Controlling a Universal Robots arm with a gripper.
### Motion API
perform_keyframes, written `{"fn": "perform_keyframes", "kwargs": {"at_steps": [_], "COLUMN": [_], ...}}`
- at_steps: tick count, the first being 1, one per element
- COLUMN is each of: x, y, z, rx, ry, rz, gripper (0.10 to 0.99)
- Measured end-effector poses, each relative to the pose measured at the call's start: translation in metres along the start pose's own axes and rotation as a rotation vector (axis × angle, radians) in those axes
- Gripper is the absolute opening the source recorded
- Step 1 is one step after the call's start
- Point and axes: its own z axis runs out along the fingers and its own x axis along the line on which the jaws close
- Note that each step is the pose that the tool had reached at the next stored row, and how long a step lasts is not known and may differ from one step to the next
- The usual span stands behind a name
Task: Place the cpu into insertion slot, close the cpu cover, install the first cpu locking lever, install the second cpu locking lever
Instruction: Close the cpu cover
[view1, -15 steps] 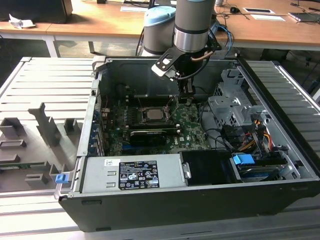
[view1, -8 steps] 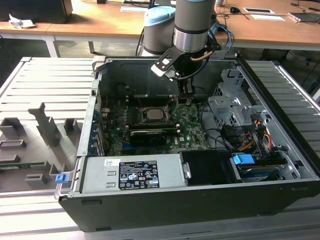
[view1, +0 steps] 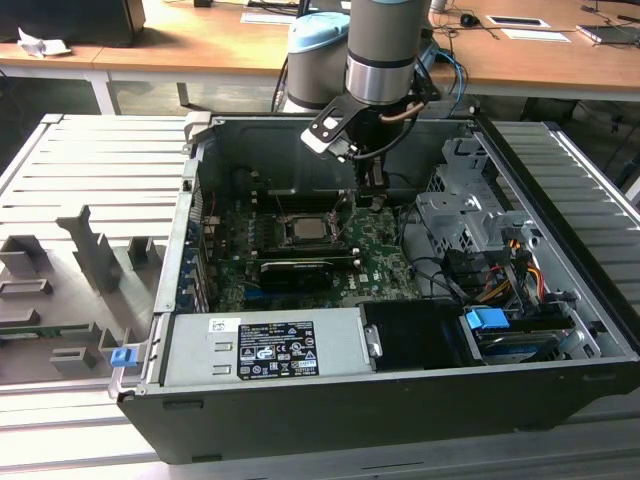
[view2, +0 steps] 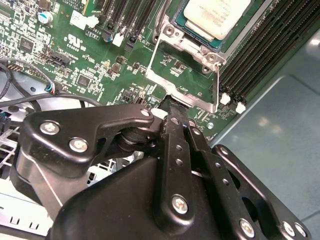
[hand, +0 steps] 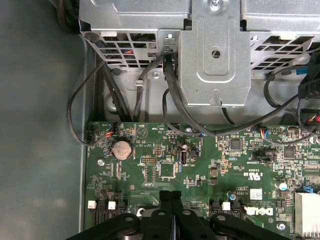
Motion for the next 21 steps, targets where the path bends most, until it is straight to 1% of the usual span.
{"fn": "perform_keyframes", "kwargs": {"at_steps": [5, 11, 13, 17, 19, 21], "x": [0.0001, 0.0002, 0.0003, 0.0005, 0.0006, 0.0007], "y": [-0.0030, -0.0134, -0.0186, -0.0267, -0.0321, -0.0415], "z": [-0.0018, -0.0024, -0.0027, -0.0031, -0.0034, -0.0037], "rx": [0.000, 0.000, 0.000, 0.000, 0.000, 0.000], "ry": [0.0003, 0.0007, 0.0008, 0.0007, 0.0008, 0.0009], "rz": [0.000, 0.000, 0.000, 0.000, 0.000, 0.000], "gripper": [0.106, 0.106, 0.106, 0.106, 0.106, 0.106]}}
